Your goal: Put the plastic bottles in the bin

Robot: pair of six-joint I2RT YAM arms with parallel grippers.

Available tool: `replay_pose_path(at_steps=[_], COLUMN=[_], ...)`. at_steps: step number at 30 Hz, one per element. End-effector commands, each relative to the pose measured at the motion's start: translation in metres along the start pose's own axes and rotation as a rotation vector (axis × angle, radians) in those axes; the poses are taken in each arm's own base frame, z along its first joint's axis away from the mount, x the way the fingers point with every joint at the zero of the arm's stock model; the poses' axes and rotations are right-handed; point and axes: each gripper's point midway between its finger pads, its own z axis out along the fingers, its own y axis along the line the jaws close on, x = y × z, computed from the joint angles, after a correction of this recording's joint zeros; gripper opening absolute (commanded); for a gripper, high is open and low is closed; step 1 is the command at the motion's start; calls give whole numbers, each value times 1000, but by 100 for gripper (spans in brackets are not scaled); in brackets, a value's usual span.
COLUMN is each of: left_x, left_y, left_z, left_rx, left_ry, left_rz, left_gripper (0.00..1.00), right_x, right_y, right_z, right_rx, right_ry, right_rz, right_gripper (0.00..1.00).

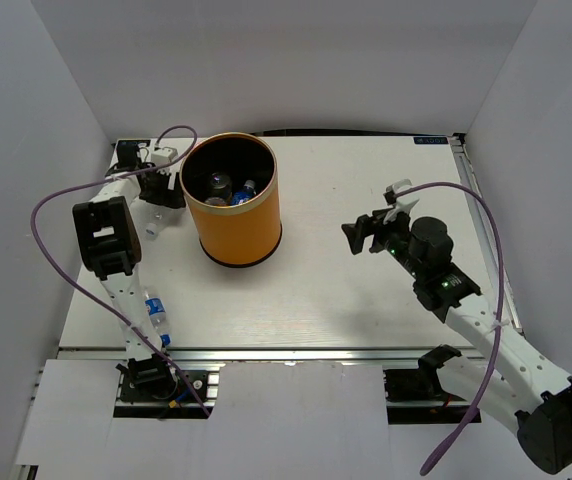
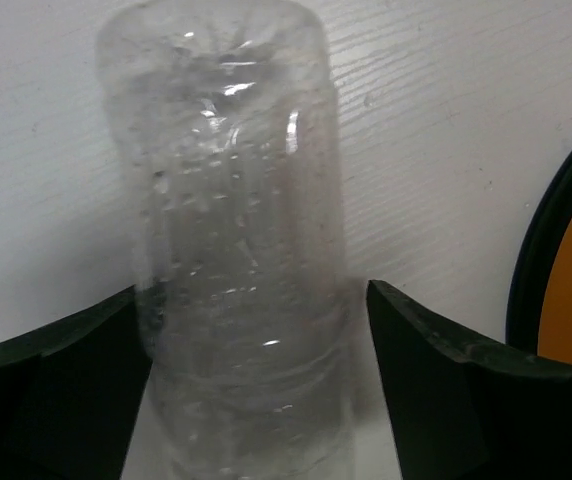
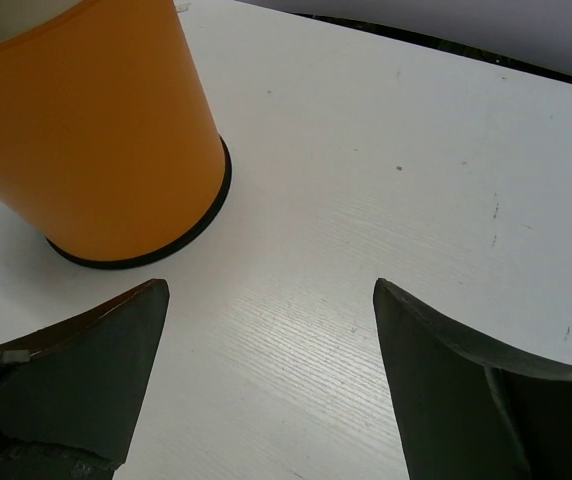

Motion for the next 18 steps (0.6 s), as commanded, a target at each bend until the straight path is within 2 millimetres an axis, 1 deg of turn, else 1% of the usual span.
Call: replay_pose_path(at_steps=[1,2,3,5,6,7,8,9,10,11,12,13,14,15,16,18], left_x=[-28,-33,-43,-61,-74,-85,-97,-113,-125,-141,-152,-175,-187,-212,-219,-232], left_y=[-1,-1,-3,1,1,4,8,9,9,10,8,1,-4,-16,-23,-47], left_z=[-27,-31,-39,-52,-65,-74,-84,-104,-117,-133,-148,-181,-199,-242,-259,-285], left_rx=[-32,-35,-37,-71,-95,-118,-150,-190,-213,-237,-254,-278,-288,-321,-337,-322], left_ry=[-64,-78,-102,-150,-181,-207,-241,-284,-317,-365,-407,-496,-550,-673,-718,-786], left_rz=[20,23,17,18,10,9,6,-21,-27,-19,-69,-54,-54,-80,-79,-33], left_gripper=[89,83,65,47,36,5,0,0,0,0,0,0,0,0,0,0], right_x=[-16,-17,-16,-18,-18,-17,-18,-18,-19,-21,-22,-22,-22,-23,-23,-23], right_y=[1,1,0,-1,-2,-2,-2,-2,-3,-3,-4,-3,-5,-5,-5,-6], right_z=[-1,-2,-2,-4,-4,-4,-6,-6,-7,-8,-9,-10,-10,-11,-11,-11], right_rx=[-22,-23,-20,-16,-16,-16,-15,-17,-16,-15,-9,-12,-7,-4,-4,1], right_ry=[-63,-66,-66,-71,-73,-71,-76,-77,-82,-88,-92,-95,-97,-98,-98,-99], right_rz=[17,21,25,31,34,37,37,40,41,43,46,47,47,53,55,55], right_gripper=[89,89,89,89,89,89,89,89,89,89,90,89,89,89,89,89])
